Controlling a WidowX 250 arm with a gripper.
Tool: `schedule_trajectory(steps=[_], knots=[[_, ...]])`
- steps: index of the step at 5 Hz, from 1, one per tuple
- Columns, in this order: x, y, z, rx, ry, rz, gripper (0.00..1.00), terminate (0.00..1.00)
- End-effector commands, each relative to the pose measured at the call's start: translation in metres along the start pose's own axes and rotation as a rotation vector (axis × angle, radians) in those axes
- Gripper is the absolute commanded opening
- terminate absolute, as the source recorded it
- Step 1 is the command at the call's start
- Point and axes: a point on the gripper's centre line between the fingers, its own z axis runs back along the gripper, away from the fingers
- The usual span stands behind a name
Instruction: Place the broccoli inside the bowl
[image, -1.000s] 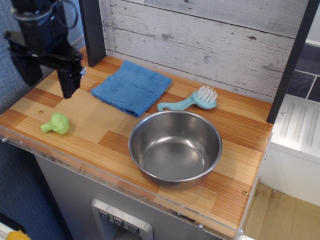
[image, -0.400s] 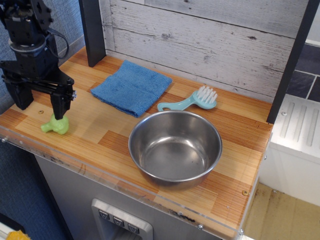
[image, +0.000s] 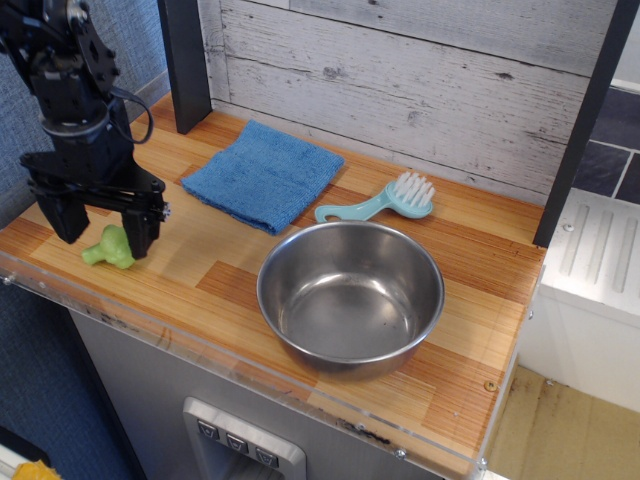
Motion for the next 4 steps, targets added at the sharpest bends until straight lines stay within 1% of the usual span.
schedule_trajectory(steps=[1, 2, 3, 4], knots=[[0.0039, 0.0061, -0.0095, -0.014, -0.018, 0.015, 1.0, 0.0], [0.0019, 0.0079, -0.0163, -0.019, -0.018, 0.032, 1.0, 0.0], [0.0003, 0.0066, -0.0189, -0.012, -0.018, 0.031, 0.0, 0.0], [0.0008, 0.0065, -0.0173, -0.011, -0.022, 0.031, 0.0, 0.0]])
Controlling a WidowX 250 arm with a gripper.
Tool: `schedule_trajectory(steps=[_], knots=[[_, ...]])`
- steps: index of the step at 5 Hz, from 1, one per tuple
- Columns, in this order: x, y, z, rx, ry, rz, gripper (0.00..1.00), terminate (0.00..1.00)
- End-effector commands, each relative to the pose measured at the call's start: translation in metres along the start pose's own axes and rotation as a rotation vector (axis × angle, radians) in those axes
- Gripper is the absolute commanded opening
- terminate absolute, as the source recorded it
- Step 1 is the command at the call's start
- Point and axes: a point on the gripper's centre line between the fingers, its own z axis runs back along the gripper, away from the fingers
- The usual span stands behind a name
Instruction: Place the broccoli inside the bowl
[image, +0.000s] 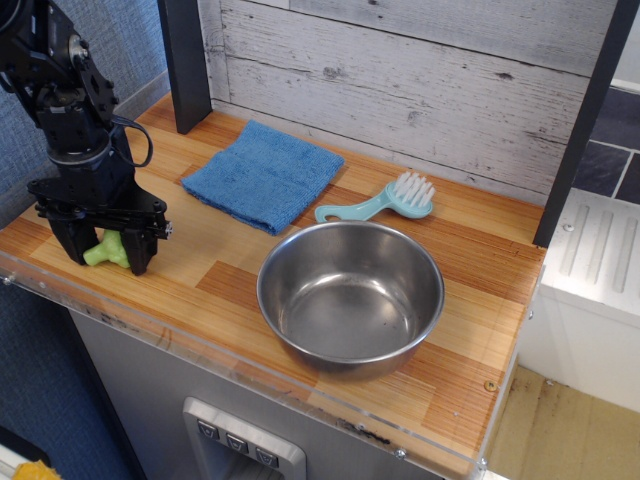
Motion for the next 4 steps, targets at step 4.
schedule_trajectory(steps=[4], knots=[[0.021, -0.033, 0.073, -0.002, -0.163, -0.091, 0.0, 0.0]])
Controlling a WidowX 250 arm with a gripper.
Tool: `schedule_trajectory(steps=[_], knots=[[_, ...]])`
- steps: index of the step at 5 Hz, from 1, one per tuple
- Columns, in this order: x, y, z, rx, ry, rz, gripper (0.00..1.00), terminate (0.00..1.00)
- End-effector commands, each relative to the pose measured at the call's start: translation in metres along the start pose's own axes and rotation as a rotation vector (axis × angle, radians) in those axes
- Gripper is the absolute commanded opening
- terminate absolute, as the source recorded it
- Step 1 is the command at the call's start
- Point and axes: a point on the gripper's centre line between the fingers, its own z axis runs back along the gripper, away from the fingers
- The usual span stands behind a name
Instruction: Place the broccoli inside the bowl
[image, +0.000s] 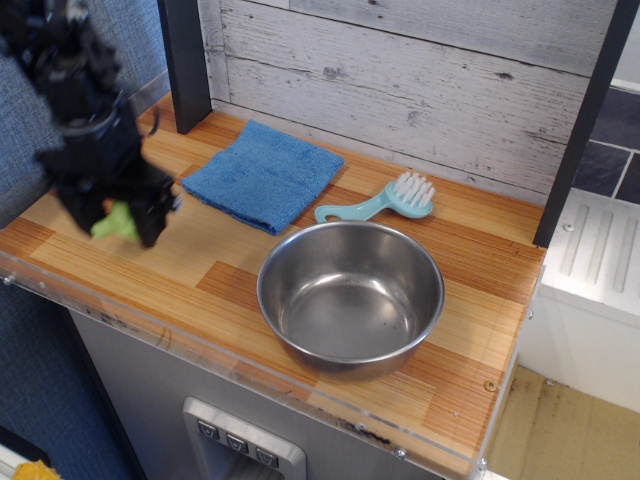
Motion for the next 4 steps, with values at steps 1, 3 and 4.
schedule_trajectory(steps=[1, 3, 4], knots=[[0.013, -0.039, 0.049, 0.006, -0.127, -0.096, 0.0, 0.0], [0.009, -0.098, 0.062, -0.019, -0.157, -0.255, 0.0, 0.0], [0.004, -0.125, 0.059, -0.035, -0.16, -0.352, 0.0, 0.0]])
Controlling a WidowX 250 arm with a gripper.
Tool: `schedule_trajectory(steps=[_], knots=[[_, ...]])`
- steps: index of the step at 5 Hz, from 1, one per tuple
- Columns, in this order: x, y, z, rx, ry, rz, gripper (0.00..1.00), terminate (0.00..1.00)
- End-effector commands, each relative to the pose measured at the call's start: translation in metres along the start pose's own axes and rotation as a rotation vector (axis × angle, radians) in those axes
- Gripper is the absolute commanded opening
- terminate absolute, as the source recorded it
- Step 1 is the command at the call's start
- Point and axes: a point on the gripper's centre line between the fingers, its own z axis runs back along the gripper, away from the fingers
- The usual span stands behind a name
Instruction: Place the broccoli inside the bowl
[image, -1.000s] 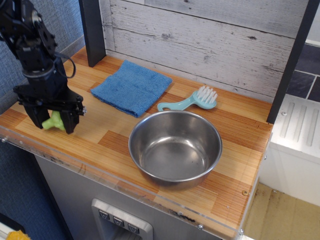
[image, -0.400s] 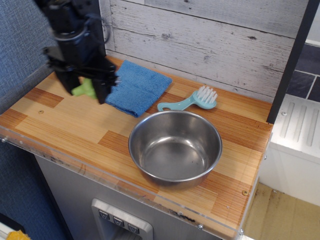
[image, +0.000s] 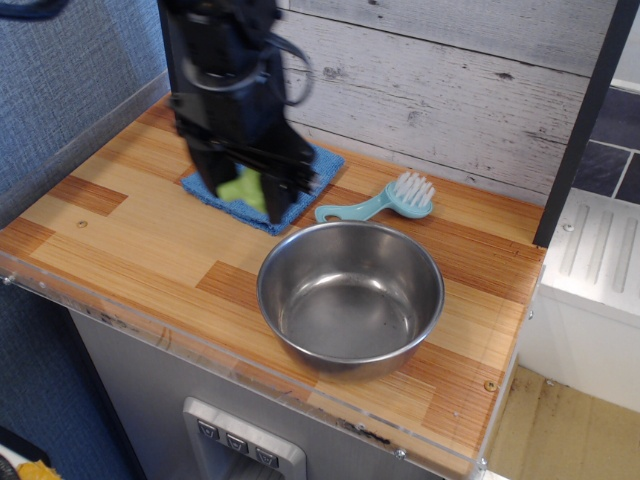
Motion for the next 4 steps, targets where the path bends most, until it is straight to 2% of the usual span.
schedule_trajectory(steps=[1, 2, 4], knots=[[0.003, -0.044, 0.003, -0.026, -0.044, -0.169, 0.0, 0.0], [0.002, -0.06, -0.007, -0.036, -0.028, -0.228, 0.0, 0.0], [-0.015, -0.075, -0.029, -0.05, 0.008, -0.278, 0.0, 0.0]])
